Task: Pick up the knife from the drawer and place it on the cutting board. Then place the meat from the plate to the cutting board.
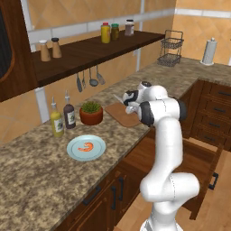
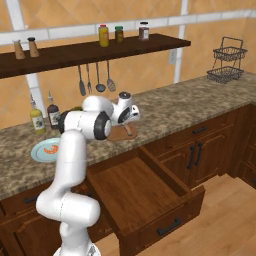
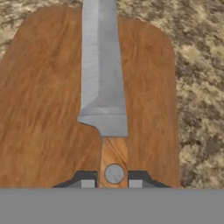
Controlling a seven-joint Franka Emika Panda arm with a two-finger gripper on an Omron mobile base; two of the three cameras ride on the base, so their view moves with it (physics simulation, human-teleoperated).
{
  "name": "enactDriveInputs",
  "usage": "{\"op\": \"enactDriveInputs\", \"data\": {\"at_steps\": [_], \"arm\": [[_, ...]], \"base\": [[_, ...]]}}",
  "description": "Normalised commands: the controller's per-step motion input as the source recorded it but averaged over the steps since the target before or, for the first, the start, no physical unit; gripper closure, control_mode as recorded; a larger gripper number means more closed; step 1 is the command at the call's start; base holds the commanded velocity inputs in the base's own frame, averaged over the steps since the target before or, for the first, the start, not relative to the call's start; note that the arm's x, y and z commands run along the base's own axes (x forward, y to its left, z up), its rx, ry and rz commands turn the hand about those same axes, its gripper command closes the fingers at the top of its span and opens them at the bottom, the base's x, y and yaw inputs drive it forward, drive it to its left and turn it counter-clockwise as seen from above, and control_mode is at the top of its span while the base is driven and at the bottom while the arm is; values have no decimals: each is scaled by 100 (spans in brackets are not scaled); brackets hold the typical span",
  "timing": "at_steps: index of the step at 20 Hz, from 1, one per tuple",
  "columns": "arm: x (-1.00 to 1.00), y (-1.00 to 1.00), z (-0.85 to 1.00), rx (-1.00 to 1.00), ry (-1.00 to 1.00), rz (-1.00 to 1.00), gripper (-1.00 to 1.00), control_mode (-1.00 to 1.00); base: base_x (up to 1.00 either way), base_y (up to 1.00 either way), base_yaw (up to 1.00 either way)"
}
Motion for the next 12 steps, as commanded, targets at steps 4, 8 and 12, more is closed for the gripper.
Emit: {"op": "enactDriveInputs", "data": {"at_steps": [4, 8, 12], "arm": [[32, 6, -26, 0, 0, -3, 100, -100], [26, 7, -7, 0, -1, -4, -100, -100], [21, 1, 0, 0, -2, -4, -100, -100]], "base": [[0, 0, 0], [0, 0, 0], [0, 0, 0]]}}
